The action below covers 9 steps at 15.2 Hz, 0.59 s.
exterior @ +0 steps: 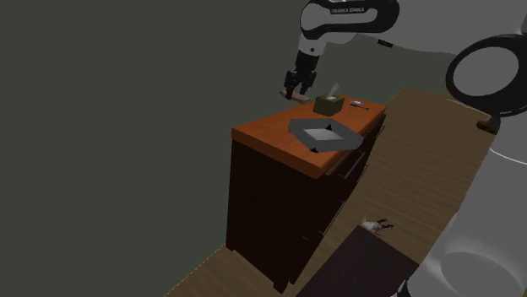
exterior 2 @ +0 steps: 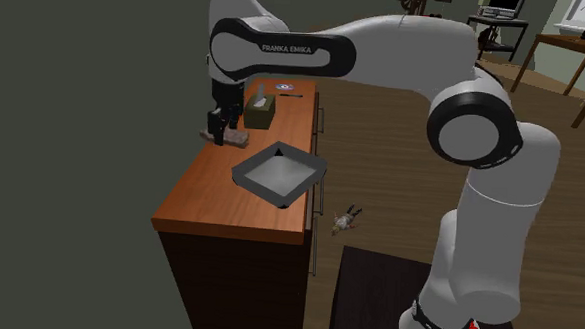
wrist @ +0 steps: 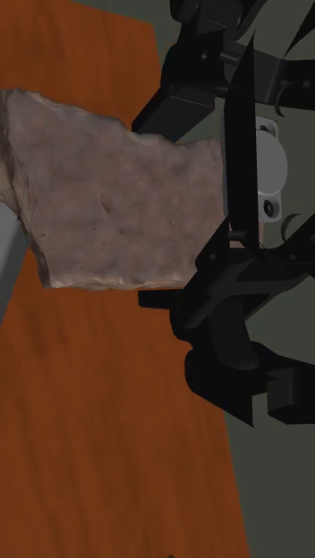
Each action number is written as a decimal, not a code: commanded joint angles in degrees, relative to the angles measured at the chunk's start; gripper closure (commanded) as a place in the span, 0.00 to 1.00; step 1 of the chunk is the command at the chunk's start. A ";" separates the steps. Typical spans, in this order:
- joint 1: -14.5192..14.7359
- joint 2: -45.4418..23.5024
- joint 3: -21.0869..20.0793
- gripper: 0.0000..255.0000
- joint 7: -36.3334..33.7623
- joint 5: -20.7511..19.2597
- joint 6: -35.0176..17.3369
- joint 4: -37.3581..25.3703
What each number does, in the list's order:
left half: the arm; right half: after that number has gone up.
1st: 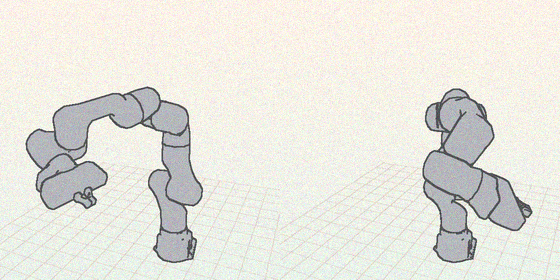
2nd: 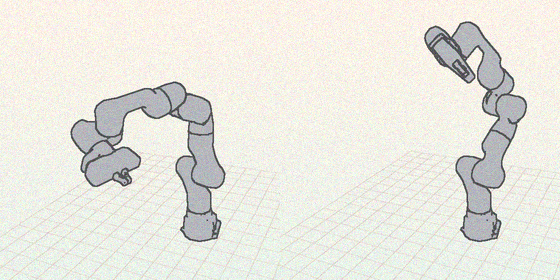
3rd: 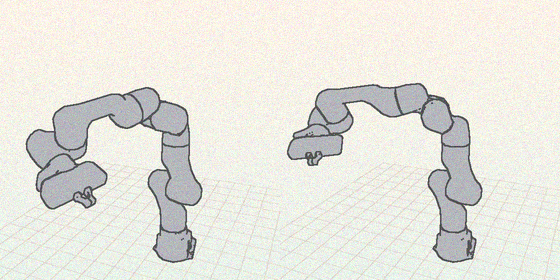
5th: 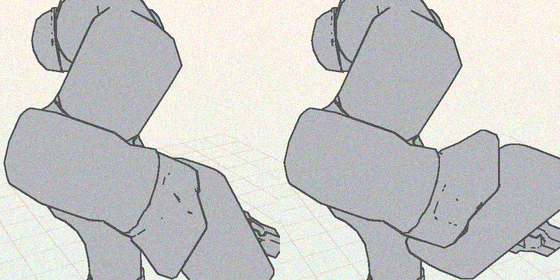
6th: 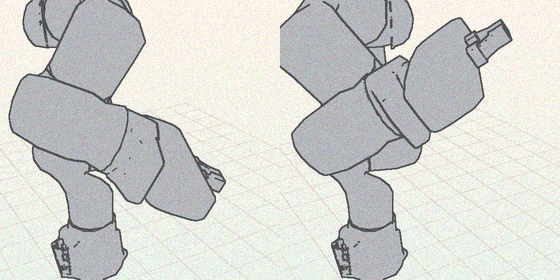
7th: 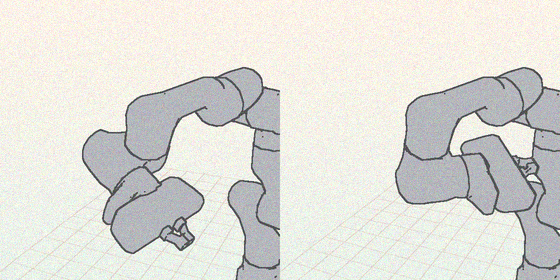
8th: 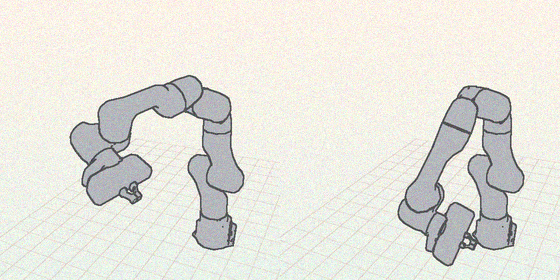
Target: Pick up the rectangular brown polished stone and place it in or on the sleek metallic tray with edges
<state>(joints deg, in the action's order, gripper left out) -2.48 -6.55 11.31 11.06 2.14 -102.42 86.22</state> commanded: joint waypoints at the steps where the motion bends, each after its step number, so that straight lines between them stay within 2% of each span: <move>1: 0.00 4.90 0.21 1.00 0.29 -0.88 -1.17 5.99; 9: -1.57 22.60 1.27 1.00 2.19 -4.35 -2.95 25.12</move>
<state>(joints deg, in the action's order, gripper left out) -3.76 14.20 12.37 12.87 -1.87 -105.41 109.57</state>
